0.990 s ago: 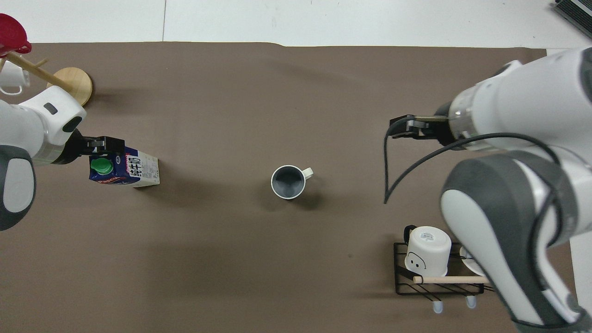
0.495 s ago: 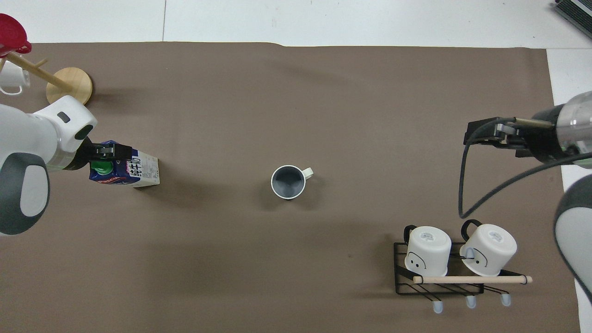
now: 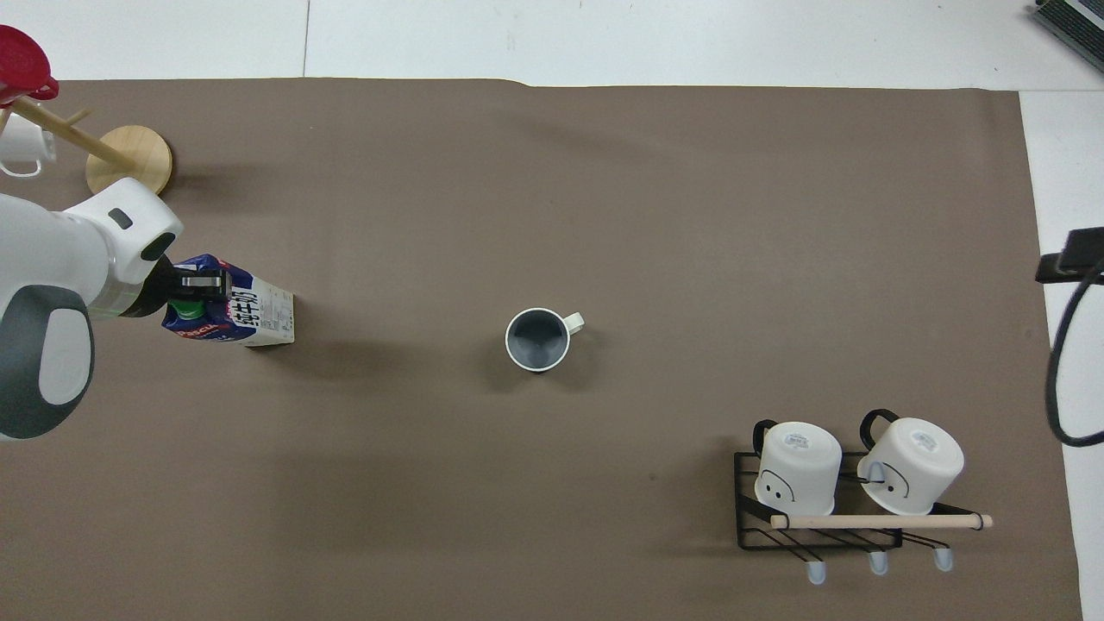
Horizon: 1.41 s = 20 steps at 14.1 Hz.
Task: Place cup and milk on table
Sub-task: 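Release the mug and withdraw the right gripper while the left gripper grasps the carton, then carry the milk carton with the left gripper beside the white mug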
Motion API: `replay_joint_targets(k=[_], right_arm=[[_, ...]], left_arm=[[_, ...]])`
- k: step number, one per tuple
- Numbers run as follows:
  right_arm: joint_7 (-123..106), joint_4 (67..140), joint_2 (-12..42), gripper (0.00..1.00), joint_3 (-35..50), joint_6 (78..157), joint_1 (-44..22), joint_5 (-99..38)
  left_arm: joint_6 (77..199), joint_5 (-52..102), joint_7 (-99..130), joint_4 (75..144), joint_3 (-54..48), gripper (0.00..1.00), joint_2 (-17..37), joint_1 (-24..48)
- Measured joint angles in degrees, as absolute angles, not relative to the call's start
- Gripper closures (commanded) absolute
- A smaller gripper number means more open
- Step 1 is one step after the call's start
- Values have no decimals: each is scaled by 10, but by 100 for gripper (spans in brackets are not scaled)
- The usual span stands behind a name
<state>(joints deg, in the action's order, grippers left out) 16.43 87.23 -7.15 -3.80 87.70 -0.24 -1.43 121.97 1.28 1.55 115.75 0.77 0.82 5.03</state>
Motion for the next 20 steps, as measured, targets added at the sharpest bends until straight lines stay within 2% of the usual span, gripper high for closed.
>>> replay_joint_targets(k=[4, 13, 17, 20], right_arm=[[118, 912, -63, 0, -42, 879, -5, -11], [109, 931, -57, 0, -28, 902, -23, 18], [109, 931, -57, 0, -28, 901, -25, 18], [109, 931, -57, 0, -28, 901, -25, 18]], left_arm=[[1221, 13, 31, 1132, 6, 98, 4, 66], [1236, 13, 211, 1119, 1, 97, 5, 225], [1258, 12, 270, 1114, 1, 95, 37, 281], [1274, 12, 280, 1110, 1, 86, 59, 294]])
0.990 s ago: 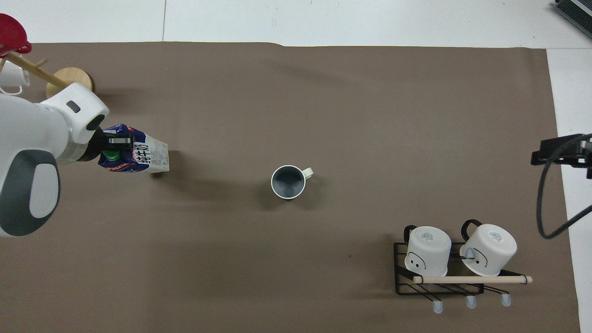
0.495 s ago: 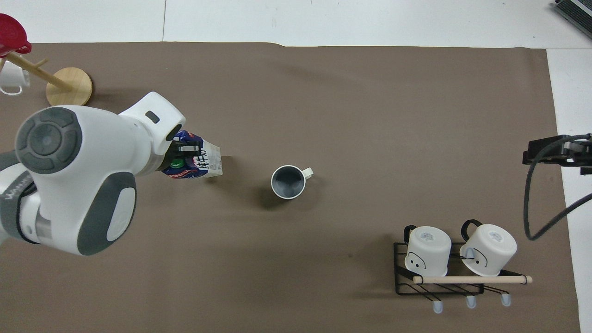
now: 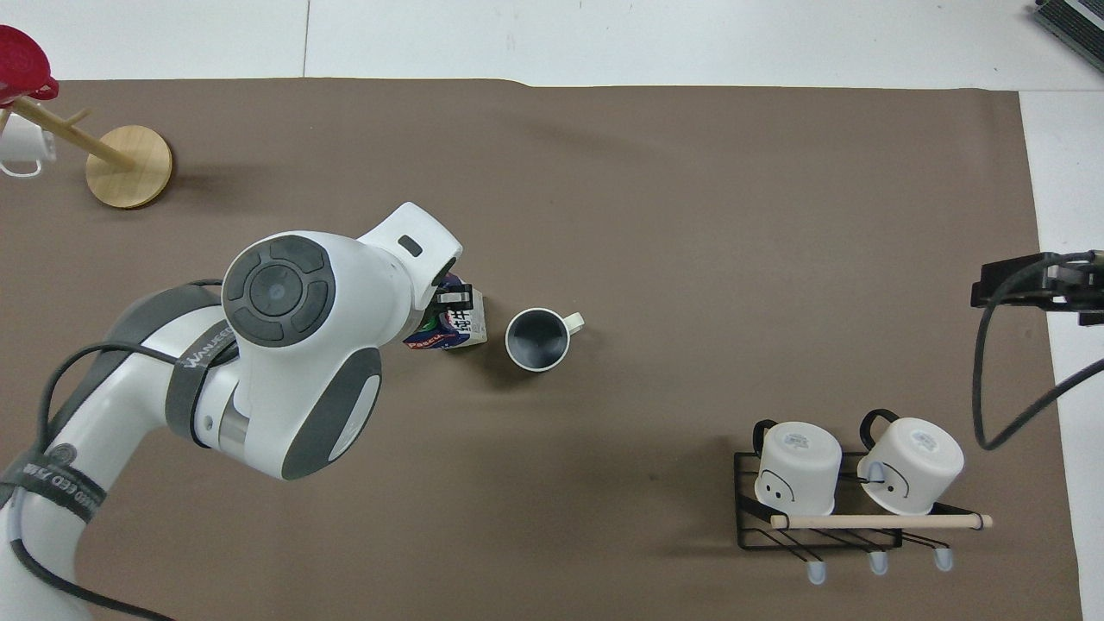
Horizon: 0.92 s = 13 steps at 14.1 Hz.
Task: Place cup and milk on table
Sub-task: 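Carry the milk carton with the left gripper beside the white mug, then lower the carton onto the table and open the left gripper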
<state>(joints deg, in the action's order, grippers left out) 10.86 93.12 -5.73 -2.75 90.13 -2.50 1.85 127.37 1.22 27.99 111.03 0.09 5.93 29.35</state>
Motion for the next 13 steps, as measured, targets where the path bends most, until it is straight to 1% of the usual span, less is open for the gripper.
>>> replay_joint_targets(k=[1, 2, 3, 5, 6, 7, 13], right_arm=[[108, 931, -57, 0, -28, 901, -25, 18], [105, 931, -57, 0, -28, 901, -25, 18], [98, 931, -57, 0, -28, 901, -25, 18], [90, 931, -57, 0, -28, 902, -25, 18], [88, 931, -57, 0, -28, 902, -25, 18], [88, 931, -57, 0, -28, 902, -25, 18], [88, 931, -57, 0, -28, 902, -25, 17]], left_arm=[[1274, 12, 280, 1109, 1, 85, 61, 295], [1274, 12, 280, 1108, 1, 76, 61, 297], [1274, 12, 280, 1107, 1, 71, 61, 297], [1274, 12, 280, 1107, 1, 43, 61, 298], [1274, 12, 280, 1107, 0, 17, 61, 299], [1274, 12, 280, 1107, 0, 0, 61, 300], [1274, 12, 280, 1103, 1, 0, 61, 302]])
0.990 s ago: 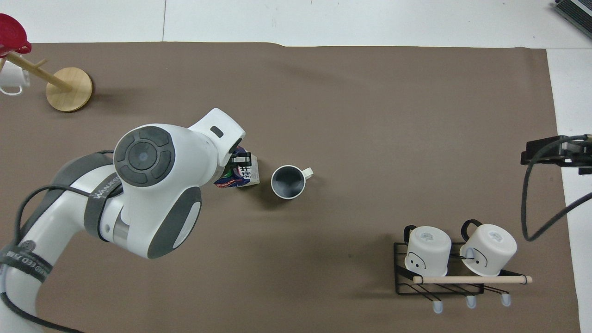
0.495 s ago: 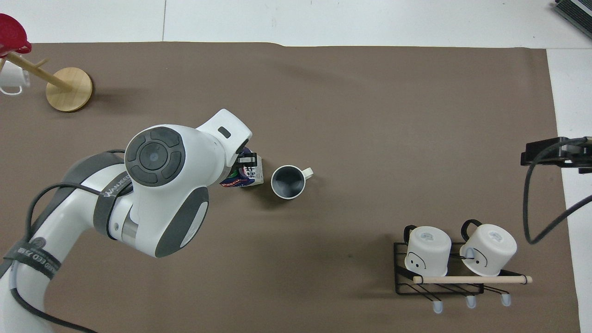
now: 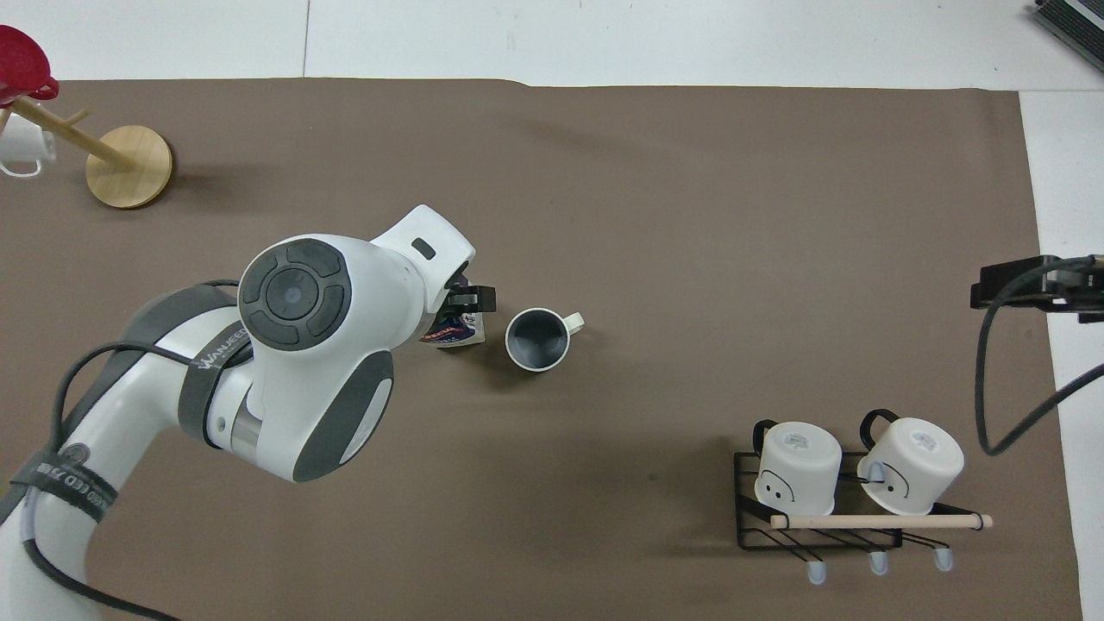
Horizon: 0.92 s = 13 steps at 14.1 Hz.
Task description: Place cup and milk on table
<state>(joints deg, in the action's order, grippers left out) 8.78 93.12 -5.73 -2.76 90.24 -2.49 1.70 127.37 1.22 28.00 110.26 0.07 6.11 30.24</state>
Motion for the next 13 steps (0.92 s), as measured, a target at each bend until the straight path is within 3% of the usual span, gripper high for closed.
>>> replay_joint_targets(k=[7, 13], right_arm=[[88, 931, -57, 0, -28, 902, -25, 17], [88, 931, -57, 0, -28, 902, -22, 17]], left_arm=[[1186, 12, 280, 1081, 18, 0, -9, 300], [1137, 11, 187, 1082, 24, 0, -47, 221]])
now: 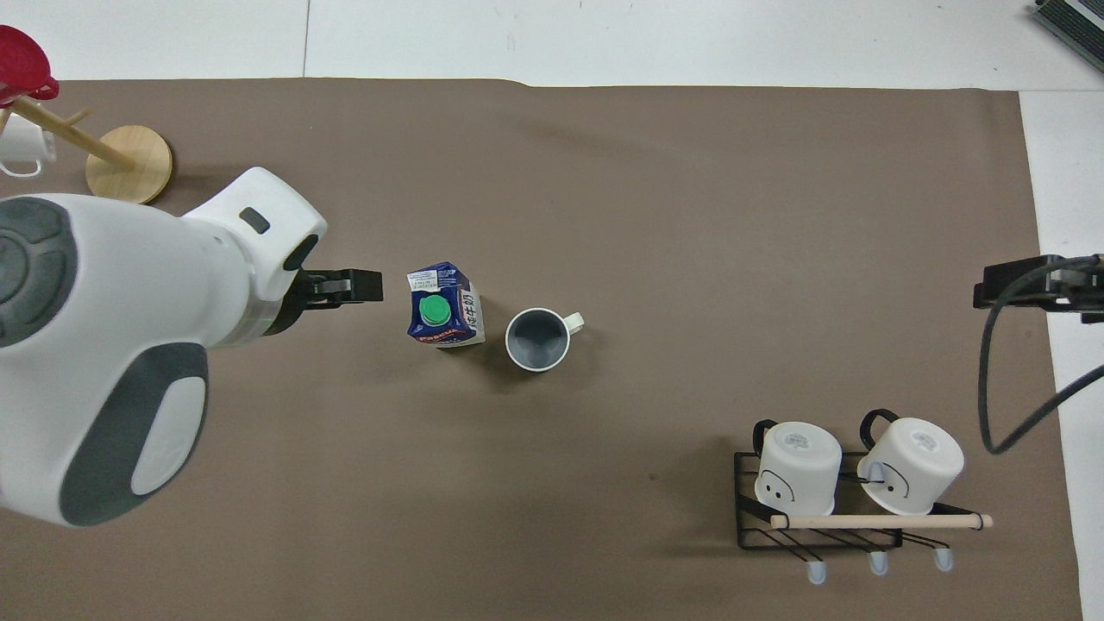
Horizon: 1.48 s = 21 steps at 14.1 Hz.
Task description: Place cup and milk on table
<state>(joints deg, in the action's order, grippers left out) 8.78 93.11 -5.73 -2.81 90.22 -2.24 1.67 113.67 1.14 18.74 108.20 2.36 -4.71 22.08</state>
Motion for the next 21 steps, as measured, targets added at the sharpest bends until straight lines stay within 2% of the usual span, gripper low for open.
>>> replay_joint_targets(k=[3, 7, 10, 14, 21], right_arm=[[88, 931, -57, 0, -28, 902, -22, 17], [88, 931, -57, 0, -28, 902, -22, 17], [88, 931, -57, 0, -28, 902, -22, 17], [88, 931, -57, 0, -28, 902, -22, 17], [88, 931, -57, 0, -28, 902, -22, 17]], left_arm=[[1111, 11, 73, 1073, 26, 0, -73, 150], [1025, 11, 9, 987, 27, 0, -83, 102], [963, 11, 8, 917, 27, 0, -65, 86], [900, 11, -17, 831, 27, 0, -13, 72], [864, 11, -37, 827, 27, 0, -13, 63]])
